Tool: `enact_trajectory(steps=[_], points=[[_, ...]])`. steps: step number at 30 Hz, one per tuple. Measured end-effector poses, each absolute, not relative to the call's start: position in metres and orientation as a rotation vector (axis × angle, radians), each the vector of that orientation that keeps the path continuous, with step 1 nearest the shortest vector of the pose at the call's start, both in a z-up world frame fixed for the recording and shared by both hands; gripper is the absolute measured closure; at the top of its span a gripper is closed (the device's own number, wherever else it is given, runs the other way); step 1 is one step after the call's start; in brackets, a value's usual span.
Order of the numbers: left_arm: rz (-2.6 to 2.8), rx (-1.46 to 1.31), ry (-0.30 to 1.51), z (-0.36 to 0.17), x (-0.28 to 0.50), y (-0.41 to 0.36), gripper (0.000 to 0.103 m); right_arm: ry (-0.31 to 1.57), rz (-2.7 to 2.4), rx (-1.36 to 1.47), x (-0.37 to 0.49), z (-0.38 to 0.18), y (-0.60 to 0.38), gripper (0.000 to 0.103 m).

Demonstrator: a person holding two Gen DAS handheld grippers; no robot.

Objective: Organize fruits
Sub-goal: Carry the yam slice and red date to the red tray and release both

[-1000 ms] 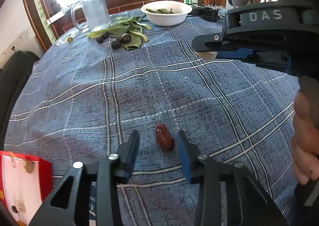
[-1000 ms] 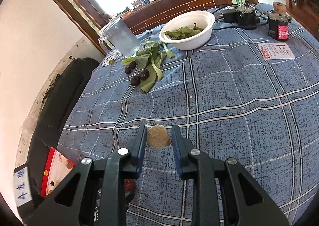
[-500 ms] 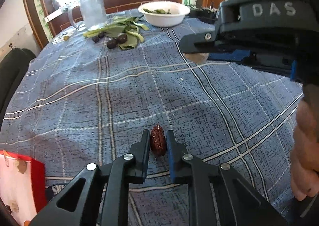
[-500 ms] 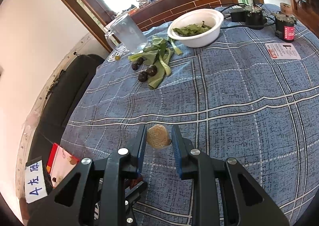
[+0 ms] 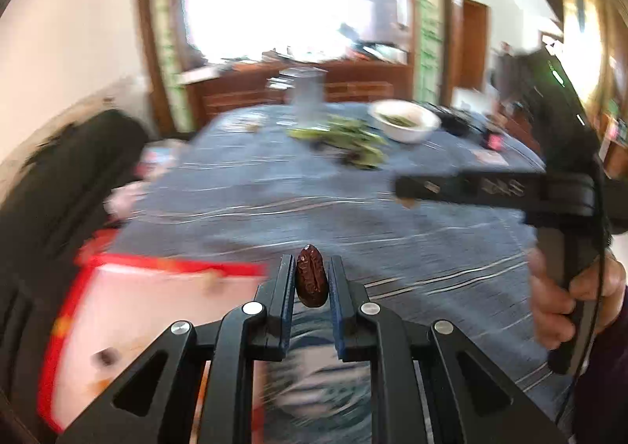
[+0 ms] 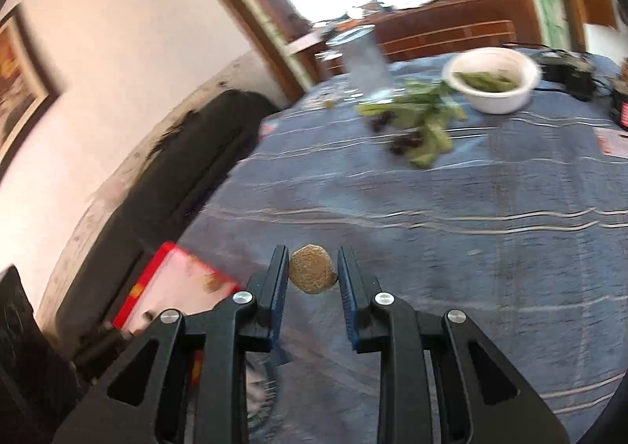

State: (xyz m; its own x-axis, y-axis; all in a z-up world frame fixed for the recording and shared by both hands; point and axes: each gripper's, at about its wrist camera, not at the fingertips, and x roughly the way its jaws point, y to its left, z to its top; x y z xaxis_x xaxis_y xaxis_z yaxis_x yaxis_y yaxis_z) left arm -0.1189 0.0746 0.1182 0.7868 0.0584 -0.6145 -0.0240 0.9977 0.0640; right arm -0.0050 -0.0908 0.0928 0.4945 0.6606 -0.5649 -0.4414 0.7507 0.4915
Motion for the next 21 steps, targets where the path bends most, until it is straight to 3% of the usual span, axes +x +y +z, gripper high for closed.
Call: enact_trajectory(steps=[9,21], points=[[0.295,0.020,0.633,0.111,-0.182,0.170,0.088,0.863,0.923,0.175,-0.079,0.089,0.013,0.075],[0.341,-0.026,0.656,0.076,-0.200,0.203,0.088,0.817,0.963,-0.075,-0.164,0.065,0.105,0.075]])
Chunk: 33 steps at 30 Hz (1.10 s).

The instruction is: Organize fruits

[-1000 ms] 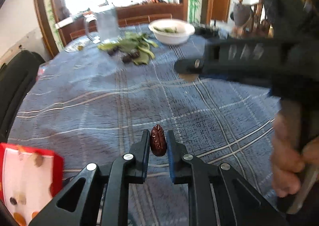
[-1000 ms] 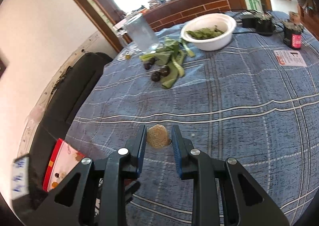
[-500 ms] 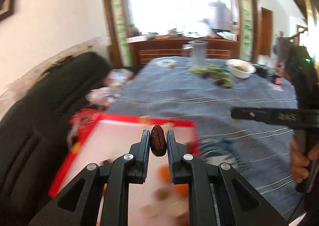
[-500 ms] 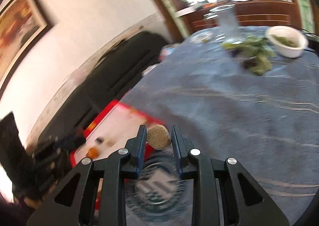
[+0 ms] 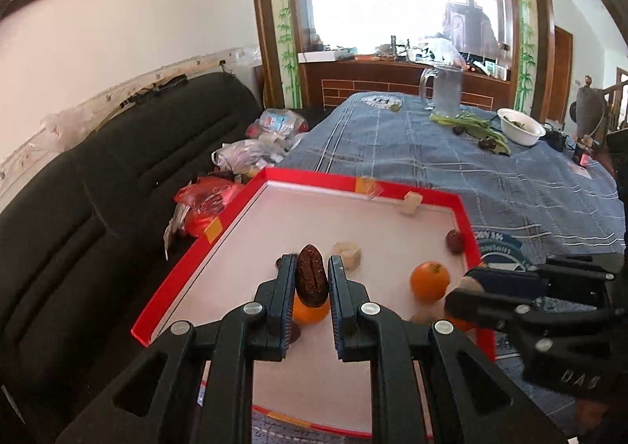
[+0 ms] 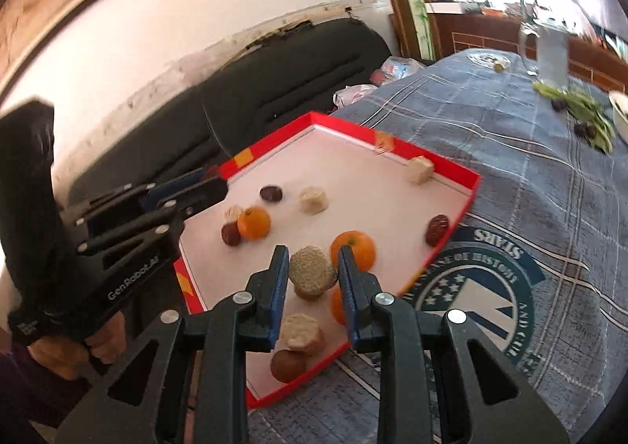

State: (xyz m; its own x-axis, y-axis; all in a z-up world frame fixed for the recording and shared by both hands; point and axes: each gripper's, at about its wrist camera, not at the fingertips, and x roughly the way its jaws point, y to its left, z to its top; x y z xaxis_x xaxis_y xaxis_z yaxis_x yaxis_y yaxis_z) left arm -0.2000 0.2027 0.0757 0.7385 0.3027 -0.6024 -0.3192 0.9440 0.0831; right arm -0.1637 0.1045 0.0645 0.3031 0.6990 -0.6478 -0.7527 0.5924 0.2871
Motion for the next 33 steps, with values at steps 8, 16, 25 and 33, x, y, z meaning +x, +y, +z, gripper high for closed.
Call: enact_trajectory(steps=[8,16,25,33], points=[[0.356,-0.050,0.686,0.059,-0.202,0.218,0.088,0.856,0.942,-0.122,-0.163,0.045,0.137,0.075],[0.402,-0.074,0.724,0.047,-0.200,0.227,0.082,0.854,0.926,-0.139,-0.165,0.040,0.153,0.075],[0.455,-0.038,0.616,0.073,-0.221,0.211,0.023,0.817,0.884,-0.030,-0.167,0.054,0.120,0.054],[0.455,-0.017,0.507,0.106,-0.254,0.182,0.008,0.670,0.787,0.010,-0.198,0.092,0.067,0.041]])
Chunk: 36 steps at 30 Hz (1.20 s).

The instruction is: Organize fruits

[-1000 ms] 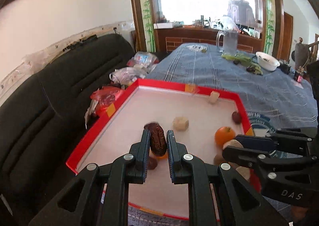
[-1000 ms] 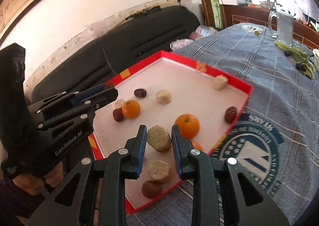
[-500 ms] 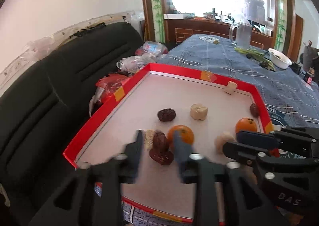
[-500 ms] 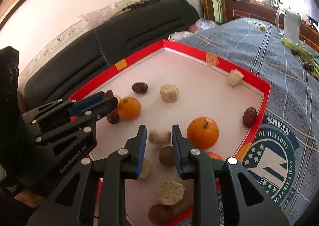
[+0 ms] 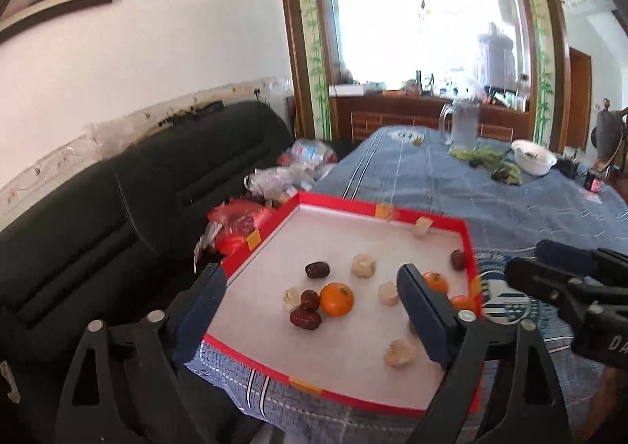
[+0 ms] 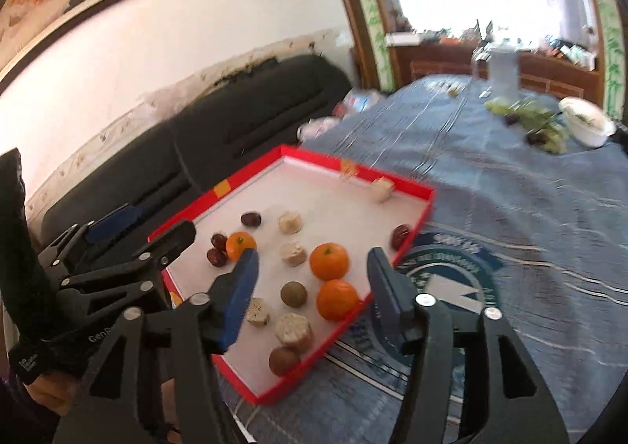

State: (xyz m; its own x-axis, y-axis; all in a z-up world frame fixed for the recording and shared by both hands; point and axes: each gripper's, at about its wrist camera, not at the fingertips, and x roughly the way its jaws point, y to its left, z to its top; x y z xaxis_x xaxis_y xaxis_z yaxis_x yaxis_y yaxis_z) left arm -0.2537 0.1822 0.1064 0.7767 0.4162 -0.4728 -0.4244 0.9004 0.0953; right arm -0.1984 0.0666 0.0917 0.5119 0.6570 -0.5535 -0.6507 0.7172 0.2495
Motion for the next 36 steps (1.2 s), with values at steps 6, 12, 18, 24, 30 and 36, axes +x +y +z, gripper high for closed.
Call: enact_trajectory(steps=[6,12,18,24,30,36], points=[[0.459,0.024,0.402,0.132,-0.289,0.157,0.001,0.526,0.716,0.044,-0.241,0.129,0.024,0.024],[0.437,0.046,0.355,0.147,-0.325,0.138,0.001,0.440,0.661,0.078,-0.286,0.152,-0.006,0.013],[0.410,0.044,0.327,0.153,-0.346,0.131,0.001,0.353,0.591,0.066,-0.339,0.162,-0.024,0.003],[0.434,0.023,0.281,0.154,-0.352,0.129,0.001,0.265,0.521,0.064,-0.377,0.163,-0.039,0.000],[0.440,0.032,0.293,0.145,-0.358,0.127,0.000,0.252,0.505,0.111,-0.381,0.158,-0.045,0.000],[0.450,0.002,0.316,0.139,-0.359,0.132,0.000,0.260,0.482,0.127,-0.382,0.145,-0.037,0.000]])
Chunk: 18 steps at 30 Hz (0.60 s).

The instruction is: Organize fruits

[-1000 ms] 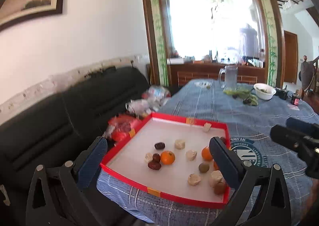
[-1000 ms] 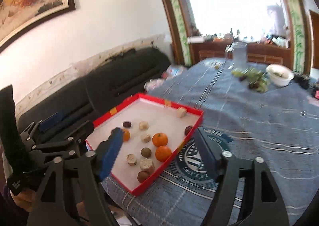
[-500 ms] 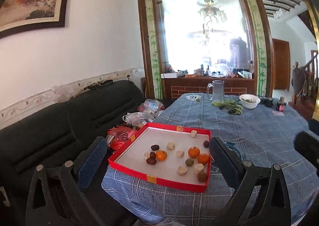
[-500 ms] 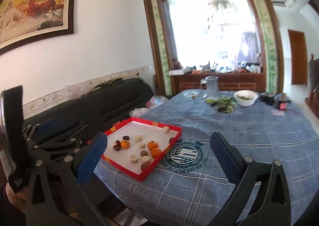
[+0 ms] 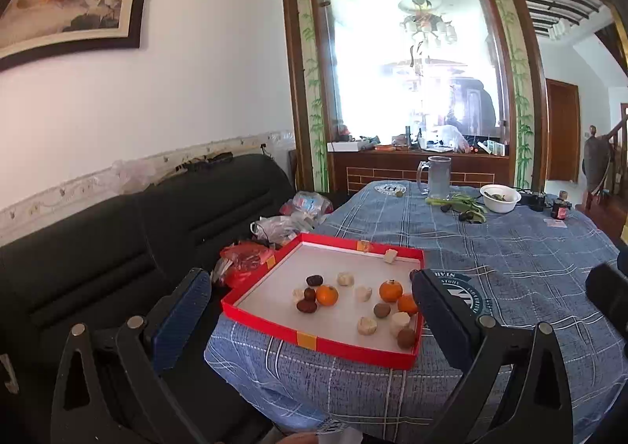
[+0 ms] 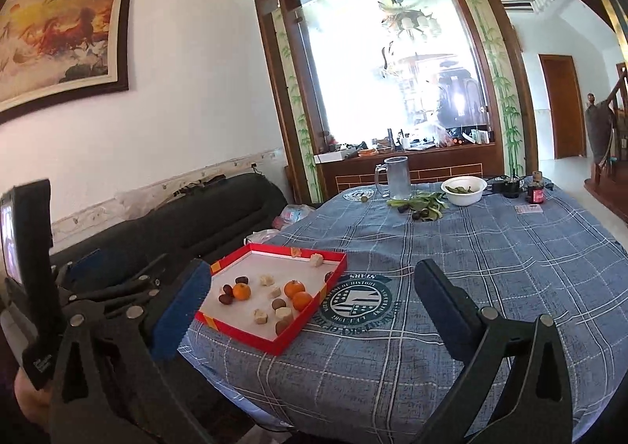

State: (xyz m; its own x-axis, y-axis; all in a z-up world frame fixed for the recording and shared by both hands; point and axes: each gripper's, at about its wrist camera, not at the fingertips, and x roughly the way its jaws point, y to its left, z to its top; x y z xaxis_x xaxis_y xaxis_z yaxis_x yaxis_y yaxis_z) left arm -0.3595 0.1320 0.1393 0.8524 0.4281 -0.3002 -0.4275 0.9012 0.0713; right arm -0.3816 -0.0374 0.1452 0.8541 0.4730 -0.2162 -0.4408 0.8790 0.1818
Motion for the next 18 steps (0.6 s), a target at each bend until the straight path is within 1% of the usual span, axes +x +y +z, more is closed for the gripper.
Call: enact_trajectory(steps=[18], points=[[0.454,-0.023,0.327,0.1356,-0.3644,0.1347,0.000,0.270,0.493,0.085,-0.3862,0.1356,-0.0266,0.000]])
